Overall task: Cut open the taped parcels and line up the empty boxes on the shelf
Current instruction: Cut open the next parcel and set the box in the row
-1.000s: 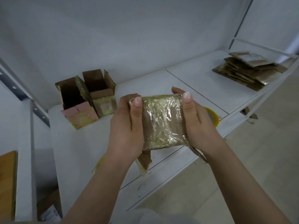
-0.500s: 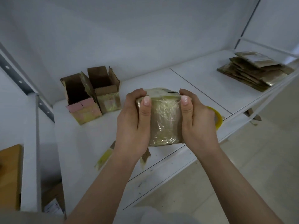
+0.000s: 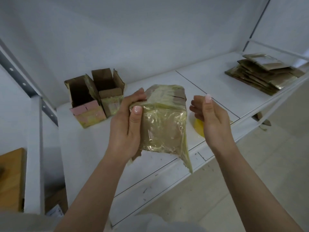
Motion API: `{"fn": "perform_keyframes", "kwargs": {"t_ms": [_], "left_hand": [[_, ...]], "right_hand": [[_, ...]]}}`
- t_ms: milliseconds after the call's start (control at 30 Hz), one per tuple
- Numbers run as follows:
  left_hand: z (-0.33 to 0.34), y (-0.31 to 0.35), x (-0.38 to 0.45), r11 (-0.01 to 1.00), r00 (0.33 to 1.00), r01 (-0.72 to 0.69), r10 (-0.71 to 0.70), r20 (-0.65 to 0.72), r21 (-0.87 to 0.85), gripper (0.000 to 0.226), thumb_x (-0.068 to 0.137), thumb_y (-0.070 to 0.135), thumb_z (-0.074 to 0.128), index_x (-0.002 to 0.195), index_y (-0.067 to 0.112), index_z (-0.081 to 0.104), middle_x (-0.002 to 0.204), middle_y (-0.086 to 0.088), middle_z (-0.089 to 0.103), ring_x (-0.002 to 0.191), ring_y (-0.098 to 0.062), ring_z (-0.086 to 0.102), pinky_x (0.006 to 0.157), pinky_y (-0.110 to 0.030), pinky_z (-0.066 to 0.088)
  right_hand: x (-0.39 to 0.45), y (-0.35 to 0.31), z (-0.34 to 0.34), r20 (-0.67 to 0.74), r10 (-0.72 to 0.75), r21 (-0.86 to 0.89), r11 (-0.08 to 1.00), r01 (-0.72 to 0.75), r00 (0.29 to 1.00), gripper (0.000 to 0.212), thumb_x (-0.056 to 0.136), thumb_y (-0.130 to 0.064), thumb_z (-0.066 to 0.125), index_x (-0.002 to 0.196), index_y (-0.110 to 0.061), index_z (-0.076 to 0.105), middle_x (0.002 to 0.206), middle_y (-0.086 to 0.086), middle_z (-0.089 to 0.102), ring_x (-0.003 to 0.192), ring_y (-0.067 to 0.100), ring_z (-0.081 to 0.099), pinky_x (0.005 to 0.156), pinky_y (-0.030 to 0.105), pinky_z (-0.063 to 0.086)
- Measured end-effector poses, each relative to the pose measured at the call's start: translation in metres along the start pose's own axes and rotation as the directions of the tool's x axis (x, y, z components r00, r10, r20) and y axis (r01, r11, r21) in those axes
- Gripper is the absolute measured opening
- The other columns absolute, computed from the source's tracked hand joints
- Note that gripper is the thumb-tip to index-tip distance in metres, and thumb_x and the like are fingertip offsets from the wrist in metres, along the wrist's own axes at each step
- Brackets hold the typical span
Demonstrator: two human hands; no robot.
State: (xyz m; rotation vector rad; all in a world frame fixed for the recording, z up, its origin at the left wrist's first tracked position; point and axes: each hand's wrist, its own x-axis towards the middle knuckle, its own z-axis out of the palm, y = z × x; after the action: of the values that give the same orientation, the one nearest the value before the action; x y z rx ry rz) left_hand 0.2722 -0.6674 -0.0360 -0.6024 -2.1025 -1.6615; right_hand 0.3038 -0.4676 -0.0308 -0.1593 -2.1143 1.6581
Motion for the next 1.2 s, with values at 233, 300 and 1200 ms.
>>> {"fn": "perform_keyframes", "kwargs": {"t_ms": [233, 300, 1200], "left_hand": [[0.005, 0.015, -0.007, 0.976, 0.955, -0.158, 0.19, 0.227, -0.151, 0.071, 0.099, 0.059, 0.032, 0.129, -0.003, 0.049, 0.145, -0.013, 0.047, 0.139, -0.022, 0.042, 0.111, -0.036, 0.037], [0.006, 0.015, -0.009, 0.947, 0.965, 0.081, 0.004, 0.262, -0.31, 0.089, 0.084, 0.078, 0.04, 0.14, 0.009, 0.042, 0.146, 0.006, 0.045, 0.14, -0.013, 0.039, 0.113, -0.037, 0.036], [0.04, -0.008, 0.036, 0.472, 0.676, -0.126, -0.604, 0.423, 0.873, 0.122, 0.063, 0.071, 0.072, 0.148, 0.004, 0.016, 0.14, -0.014, 0.032, 0.129, -0.034, 0.033, 0.104, -0.041, 0.034]], "right_hand": [[0.021, -0.004, -0.004, 0.322, 0.41, 0.192, 0.855, -0.482, 0.854, 0.082, 0.07, -0.083, 0.055, 0.123, -0.021, 0.066, 0.117, 0.004, 0.071, 0.11, 0.025, 0.067, 0.097, 0.046, 0.05], [0.018, -0.005, -0.002, 0.308, 0.399, 0.241, 0.846, -0.476, 0.864, 0.053, 0.085, -0.058, 0.063, 0.119, -0.017, 0.067, 0.111, 0.005, 0.073, 0.106, 0.027, 0.069, 0.097, 0.046, 0.051], [0.011, 0.038, -0.016, 0.292, 0.118, -0.821, 0.54, 0.185, 0.949, 0.061, 0.085, -0.035, 0.072, 0.136, -0.011, 0.049, 0.135, 0.01, 0.053, 0.13, 0.03, 0.044, 0.102, 0.04, 0.039]]}}
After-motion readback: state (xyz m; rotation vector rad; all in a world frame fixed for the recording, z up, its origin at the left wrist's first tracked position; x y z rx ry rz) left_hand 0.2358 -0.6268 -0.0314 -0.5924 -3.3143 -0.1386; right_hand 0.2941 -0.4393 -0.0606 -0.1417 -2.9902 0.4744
